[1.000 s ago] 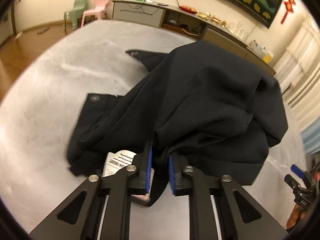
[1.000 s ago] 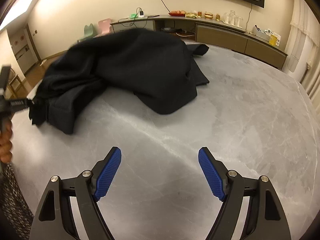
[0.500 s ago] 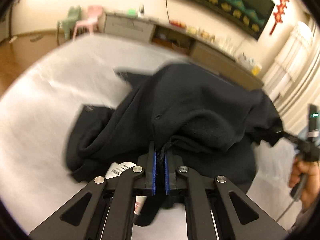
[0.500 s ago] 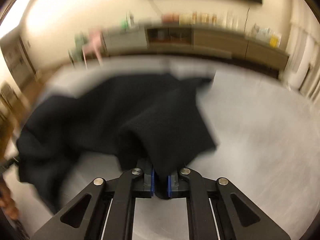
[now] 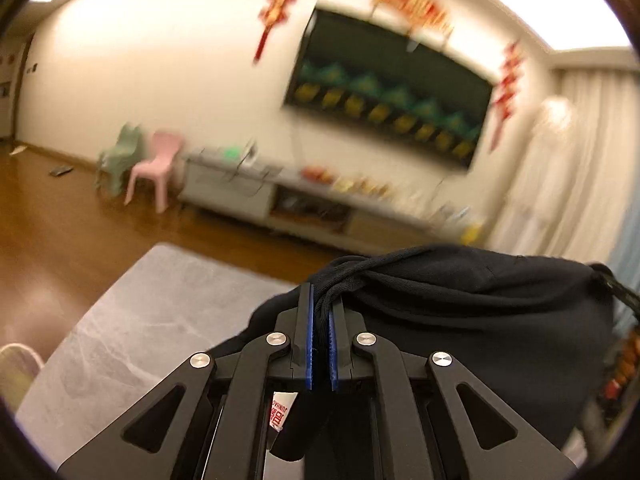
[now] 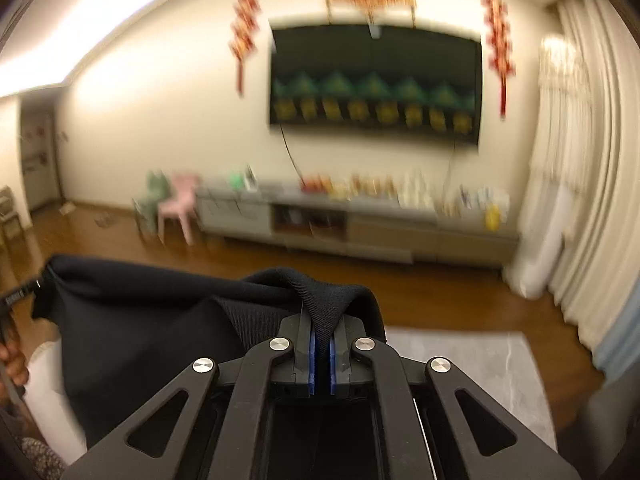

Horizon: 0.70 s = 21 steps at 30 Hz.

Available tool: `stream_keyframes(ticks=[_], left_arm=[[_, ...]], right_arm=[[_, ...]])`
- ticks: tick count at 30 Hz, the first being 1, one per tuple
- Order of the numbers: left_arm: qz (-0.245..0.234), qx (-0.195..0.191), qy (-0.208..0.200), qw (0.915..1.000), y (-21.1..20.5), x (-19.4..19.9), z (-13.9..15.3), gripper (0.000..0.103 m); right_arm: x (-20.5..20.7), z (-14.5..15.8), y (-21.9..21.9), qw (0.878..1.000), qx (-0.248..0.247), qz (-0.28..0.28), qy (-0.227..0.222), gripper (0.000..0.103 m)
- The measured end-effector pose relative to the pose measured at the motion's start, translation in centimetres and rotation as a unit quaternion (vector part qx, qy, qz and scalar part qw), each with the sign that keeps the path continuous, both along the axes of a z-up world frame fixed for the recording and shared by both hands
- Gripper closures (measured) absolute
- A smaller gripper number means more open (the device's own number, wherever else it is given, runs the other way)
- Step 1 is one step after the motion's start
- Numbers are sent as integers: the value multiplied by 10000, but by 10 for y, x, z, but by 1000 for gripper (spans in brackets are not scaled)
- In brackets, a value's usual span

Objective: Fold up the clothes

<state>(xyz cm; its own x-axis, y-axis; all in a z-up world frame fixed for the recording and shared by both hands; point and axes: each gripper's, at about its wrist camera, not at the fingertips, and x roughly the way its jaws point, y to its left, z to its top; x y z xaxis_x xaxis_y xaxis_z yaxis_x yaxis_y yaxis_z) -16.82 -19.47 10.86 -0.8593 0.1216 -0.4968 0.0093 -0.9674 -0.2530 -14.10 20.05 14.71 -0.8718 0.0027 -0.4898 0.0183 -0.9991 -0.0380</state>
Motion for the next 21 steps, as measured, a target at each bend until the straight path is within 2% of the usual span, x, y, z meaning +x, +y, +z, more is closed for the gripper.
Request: stream_keyframes(ticks=[2, 3, 4, 5, 6, 7, 9, 12, 14, 16, 18, 19, 21], left_arm=[[289, -168, -764, 9965, -1, -43, -44, 96], [320, -156, -1199, 9921, -3, -56, -71, 93], [350, -144, -1633, 9859, -5, -68, -97, 91], [335, -36, -1859, 9820, -8, -65, -118, 90], [288, 139, -1940, 9805, -12, -51, -134, 81], [285, 291, -1955, 9798, -16, -32, -146, 75], [351, 527, -1889, 9799, -25, 10, -163, 66], [201, 824, -1791, 9802, -19, 67, -177, 61], [-172, 881, -1763, 9802, 6, 97, -184, 54], [-737, 643, -1707, 9805, 43, 115, -186, 40], [-1286, 245, -1580, 9787, 85, 126, -186, 31], [-1556, -19, -1539, 9758, 105, 129, -186, 31], [-1904, -682, -1518, 9675, 142, 133, -193, 31]], right_arm=[[-44, -54, 7, 9949, -399, 57, -924, 95], [-66, -81, 11, 9885, -600, 86, -1384, 85], [-62, -101, 16, 9851, -712, 46, -1568, 83], [-58, -121, 21, 9813, -822, 3, -1743, 82], [-53, -141, 27, 9770, -931, -40, -1918, 75], [-33, -153, 33, 9784, -941, -56, -1842, 58], [8, -177, 47, 9812, -954, -87, -1675, 39], [57, -220, 66, 9813, -898, -294, -1676, 33], [63, -232, 68, 9761, -1095, -249, -1862, 33], [69, -244, 70, 9700, -1296, -200, -2047, 33], [75, -256, 73, 9631, -1495, -151, -2232, 32], [78, -262, 74, 9594, -1594, -126, -2323, 31], [73, -276, 60, 9550, -1389, 15, -2622, 32]])
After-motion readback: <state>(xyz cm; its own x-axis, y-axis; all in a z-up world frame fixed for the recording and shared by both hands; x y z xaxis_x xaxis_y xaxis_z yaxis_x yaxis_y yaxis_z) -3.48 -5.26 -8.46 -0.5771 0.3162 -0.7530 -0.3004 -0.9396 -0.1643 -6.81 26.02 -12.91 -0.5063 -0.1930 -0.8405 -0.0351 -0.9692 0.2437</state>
